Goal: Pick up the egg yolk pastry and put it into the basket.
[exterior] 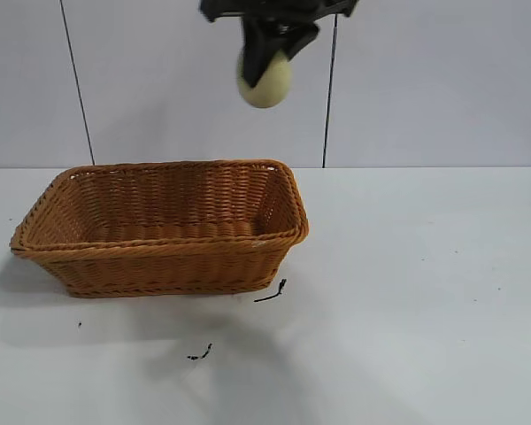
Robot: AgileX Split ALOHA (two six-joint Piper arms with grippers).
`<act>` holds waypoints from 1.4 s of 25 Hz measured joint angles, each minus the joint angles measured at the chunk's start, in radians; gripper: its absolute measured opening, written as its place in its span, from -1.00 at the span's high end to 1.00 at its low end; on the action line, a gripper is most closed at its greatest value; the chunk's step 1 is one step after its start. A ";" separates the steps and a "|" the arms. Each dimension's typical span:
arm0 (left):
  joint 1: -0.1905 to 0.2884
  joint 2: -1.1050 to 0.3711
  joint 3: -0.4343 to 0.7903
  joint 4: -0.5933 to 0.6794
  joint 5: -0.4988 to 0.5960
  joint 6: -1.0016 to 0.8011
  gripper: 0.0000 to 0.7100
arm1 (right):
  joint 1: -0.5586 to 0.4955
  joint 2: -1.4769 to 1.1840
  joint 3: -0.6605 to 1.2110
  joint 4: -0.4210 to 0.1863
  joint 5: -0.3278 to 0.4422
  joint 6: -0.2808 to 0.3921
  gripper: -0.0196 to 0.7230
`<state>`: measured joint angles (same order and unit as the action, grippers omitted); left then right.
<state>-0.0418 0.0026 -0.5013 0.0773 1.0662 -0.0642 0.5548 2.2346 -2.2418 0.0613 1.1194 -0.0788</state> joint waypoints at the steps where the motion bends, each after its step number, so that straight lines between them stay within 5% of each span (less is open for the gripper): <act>1: 0.000 0.000 0.000 0.000 0.000 0.000 -0.96 | 0.022 0.017 0.000 -0.002 -0.021 0.000 0.64; 16: 0.000 0.000 0.000 0.000 0.000 0.000 -0.96 | 0.062 0.268 -0.001 -0.015 -0.179 0.000 0.59; 19: 0.000 0.000 0.000 0.000 0.000 0.000 -0.96 | 0.062 0.267 -0.001 -0.007 -0.190 0.002 0.26; 24: 0.000 0.000 0.000 0.000 0.000 0.000 -0.96 | 0.062 0.259 -0.001 -0.003 -0.184 -0.009 -0.75; 35: 0.000 0.000 0.000 0.000 0.000 0.000 -0.96 | -0.021 0.081 -0.006 0.004 -0.160 -0.016 -0.92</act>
<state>-0.0418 0.0026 -0.5013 0.0773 1.0662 -0.0642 0.5340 2.3156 -2.2480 0.0652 0.9592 -0.0948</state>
